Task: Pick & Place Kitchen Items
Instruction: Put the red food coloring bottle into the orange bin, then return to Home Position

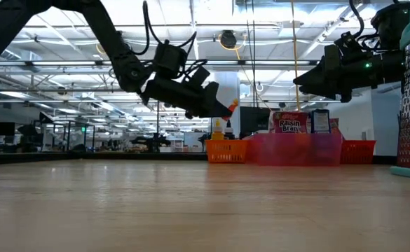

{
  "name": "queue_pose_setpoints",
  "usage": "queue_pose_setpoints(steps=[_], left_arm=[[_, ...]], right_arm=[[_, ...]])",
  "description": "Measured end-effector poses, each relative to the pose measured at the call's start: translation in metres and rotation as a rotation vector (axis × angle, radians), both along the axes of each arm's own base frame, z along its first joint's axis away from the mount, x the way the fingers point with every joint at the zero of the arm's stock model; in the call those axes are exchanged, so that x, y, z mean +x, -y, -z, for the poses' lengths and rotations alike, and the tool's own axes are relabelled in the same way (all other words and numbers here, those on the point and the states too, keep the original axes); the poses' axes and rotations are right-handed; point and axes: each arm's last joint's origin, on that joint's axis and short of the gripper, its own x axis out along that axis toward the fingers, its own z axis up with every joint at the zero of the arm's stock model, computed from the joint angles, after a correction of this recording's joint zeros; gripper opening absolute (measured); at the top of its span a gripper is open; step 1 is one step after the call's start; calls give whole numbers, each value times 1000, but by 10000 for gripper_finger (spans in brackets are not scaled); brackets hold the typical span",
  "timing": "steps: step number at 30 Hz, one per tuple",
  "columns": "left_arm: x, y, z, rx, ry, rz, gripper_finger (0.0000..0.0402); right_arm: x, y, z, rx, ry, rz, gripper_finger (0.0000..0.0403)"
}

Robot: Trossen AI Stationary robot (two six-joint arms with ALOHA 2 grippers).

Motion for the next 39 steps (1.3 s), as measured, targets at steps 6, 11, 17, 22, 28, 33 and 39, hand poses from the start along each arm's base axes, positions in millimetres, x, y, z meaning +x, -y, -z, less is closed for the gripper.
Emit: queue_pose_setpoints(steps=[6, 11, 17, 22, 28, 33, 39], left_arm=[[-3, -9, -1, 8, -5, -48, 31], [-5, -12, -1, -8, 0, -66, 10], [-5, -13, -1, -10, -1, -83, 31], [-6, -14, 0, -5, -9, -128, 82], [-6, -14, 0, -6, -9, -128, 118], [-6, -14, 0, -7, -9, -135, 122], [-10, -8, -18, -27, -7, -75, 118]], right_arm=[[0, 0, 0, -3, 2, 1, 210], [0, 0, 0, -16, -8, 1, 210], [0, 0, 0, -16, -7, 1, 210], [0, 0, 0, -16, -8, 2, 210], [0, 0, 0, -16, -8, 2, 210], [0, 0, 0, -16, -8, 2, 210], [0, 0, -1, -18, -3, 1, 210]])
